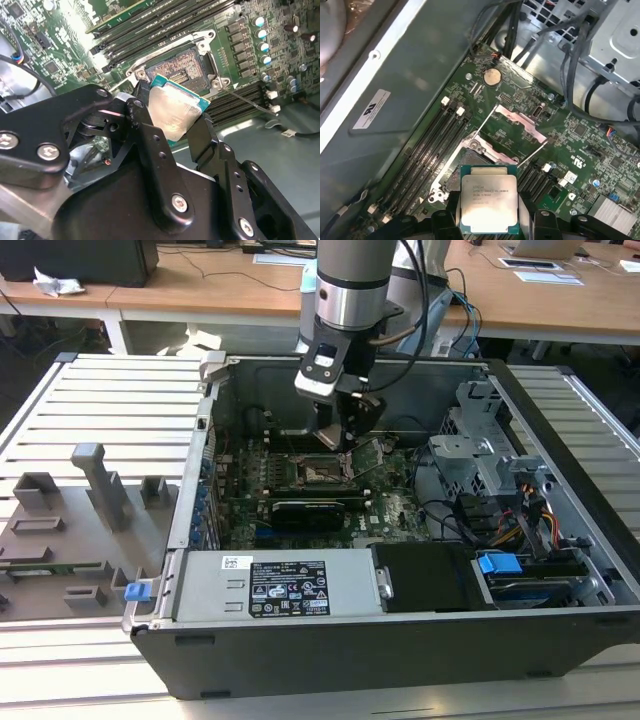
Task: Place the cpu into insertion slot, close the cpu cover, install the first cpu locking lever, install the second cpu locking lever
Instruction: 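Place the cpu into insertion slot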
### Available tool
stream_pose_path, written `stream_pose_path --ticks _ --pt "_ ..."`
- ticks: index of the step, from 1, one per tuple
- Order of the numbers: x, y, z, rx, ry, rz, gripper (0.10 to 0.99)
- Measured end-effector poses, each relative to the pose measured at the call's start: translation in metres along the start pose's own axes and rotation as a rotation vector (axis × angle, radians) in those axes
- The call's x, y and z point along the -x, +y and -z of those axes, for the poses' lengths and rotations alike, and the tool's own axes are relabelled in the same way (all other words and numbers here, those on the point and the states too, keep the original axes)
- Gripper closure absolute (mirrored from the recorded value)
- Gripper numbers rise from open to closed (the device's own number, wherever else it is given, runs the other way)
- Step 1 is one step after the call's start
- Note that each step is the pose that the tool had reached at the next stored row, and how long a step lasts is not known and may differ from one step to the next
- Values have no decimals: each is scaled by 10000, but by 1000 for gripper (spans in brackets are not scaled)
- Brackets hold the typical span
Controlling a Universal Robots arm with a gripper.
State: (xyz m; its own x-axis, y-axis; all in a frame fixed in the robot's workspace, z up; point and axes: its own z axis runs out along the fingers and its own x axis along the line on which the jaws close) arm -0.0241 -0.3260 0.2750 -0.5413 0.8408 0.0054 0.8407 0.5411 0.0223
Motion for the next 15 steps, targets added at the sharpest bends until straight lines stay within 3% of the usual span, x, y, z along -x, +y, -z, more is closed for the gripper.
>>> stream_pose_path --ticks 12,15 --pt "1 1 -1 -27 -85 -1440 545" --pt "1 2 -1 -36 -119 -2077 545"
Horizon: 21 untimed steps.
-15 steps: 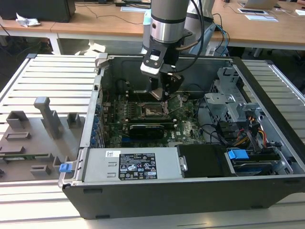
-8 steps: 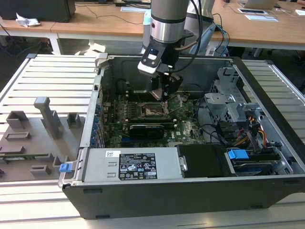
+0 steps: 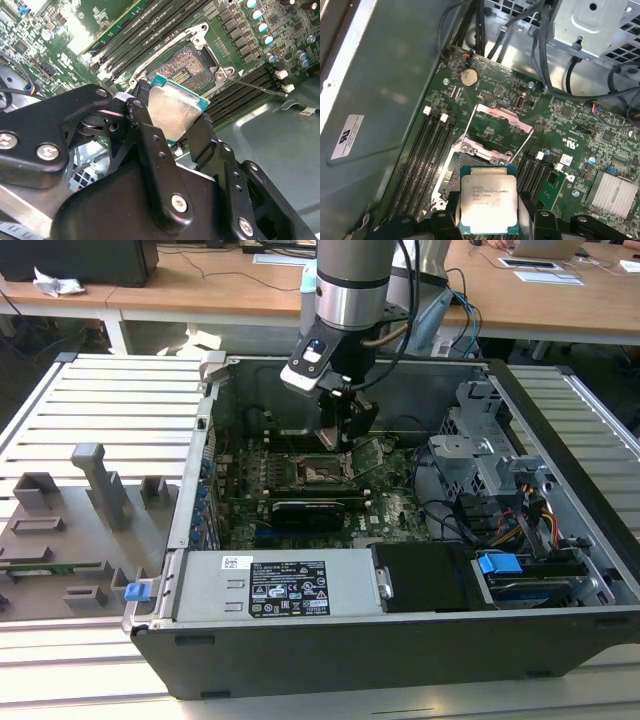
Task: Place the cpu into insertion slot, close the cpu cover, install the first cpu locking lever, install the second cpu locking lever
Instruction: 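Place the cpu into insertion slot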
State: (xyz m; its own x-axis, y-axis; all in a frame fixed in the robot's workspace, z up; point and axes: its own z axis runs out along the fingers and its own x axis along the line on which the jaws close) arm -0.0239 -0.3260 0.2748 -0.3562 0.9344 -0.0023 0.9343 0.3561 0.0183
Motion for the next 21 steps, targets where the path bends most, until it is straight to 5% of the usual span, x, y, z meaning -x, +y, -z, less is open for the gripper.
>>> stream_pose_path --ticks 21 --pt "3 7 -1 -65 -213 -2967 545"
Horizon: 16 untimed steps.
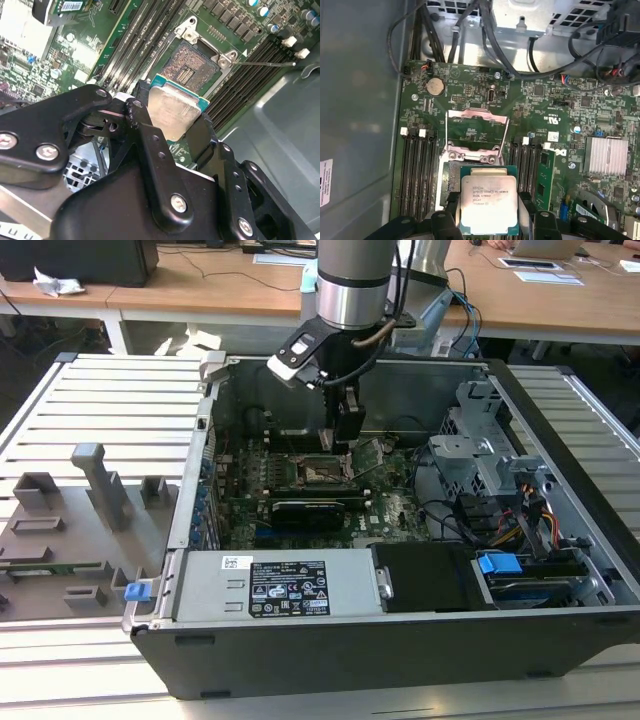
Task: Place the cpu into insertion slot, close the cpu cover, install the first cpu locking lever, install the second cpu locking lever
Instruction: 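Place the cpu into insertion slot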
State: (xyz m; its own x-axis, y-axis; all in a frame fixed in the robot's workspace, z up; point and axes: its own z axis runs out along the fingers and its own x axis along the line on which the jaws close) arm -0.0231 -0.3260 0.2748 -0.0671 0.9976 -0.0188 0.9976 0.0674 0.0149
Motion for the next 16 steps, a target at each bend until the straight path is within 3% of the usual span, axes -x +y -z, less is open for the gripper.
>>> stream_pose_path --ticks 16 --pt "0 6 -1 -44 -164 -1884 545"
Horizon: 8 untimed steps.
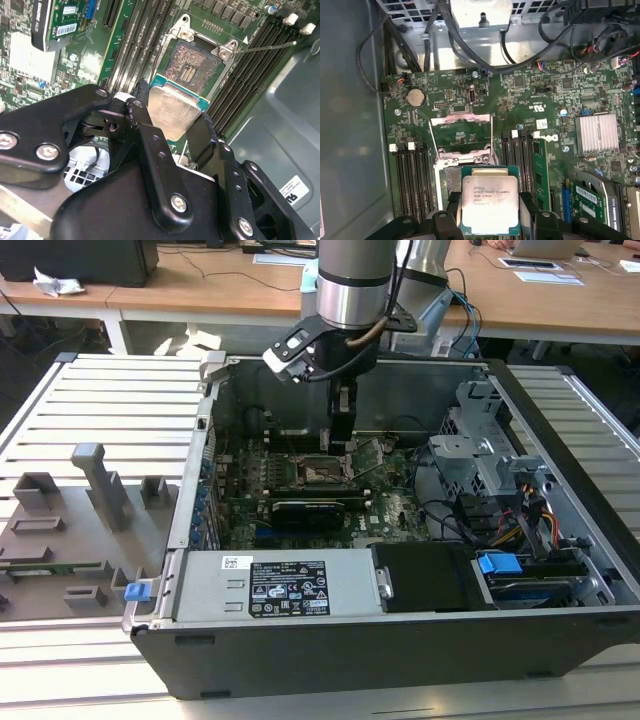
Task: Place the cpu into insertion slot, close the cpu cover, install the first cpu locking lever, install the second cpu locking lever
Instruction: 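Place the cpu into insertion slot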
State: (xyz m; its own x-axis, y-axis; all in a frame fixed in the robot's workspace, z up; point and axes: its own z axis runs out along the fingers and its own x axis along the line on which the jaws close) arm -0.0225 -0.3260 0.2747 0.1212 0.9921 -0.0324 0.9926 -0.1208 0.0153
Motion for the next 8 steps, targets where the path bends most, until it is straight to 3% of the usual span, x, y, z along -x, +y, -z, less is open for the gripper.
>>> stream_pose_path --ticks 8 --pt "0 3 0 -20 -87 -895 545"
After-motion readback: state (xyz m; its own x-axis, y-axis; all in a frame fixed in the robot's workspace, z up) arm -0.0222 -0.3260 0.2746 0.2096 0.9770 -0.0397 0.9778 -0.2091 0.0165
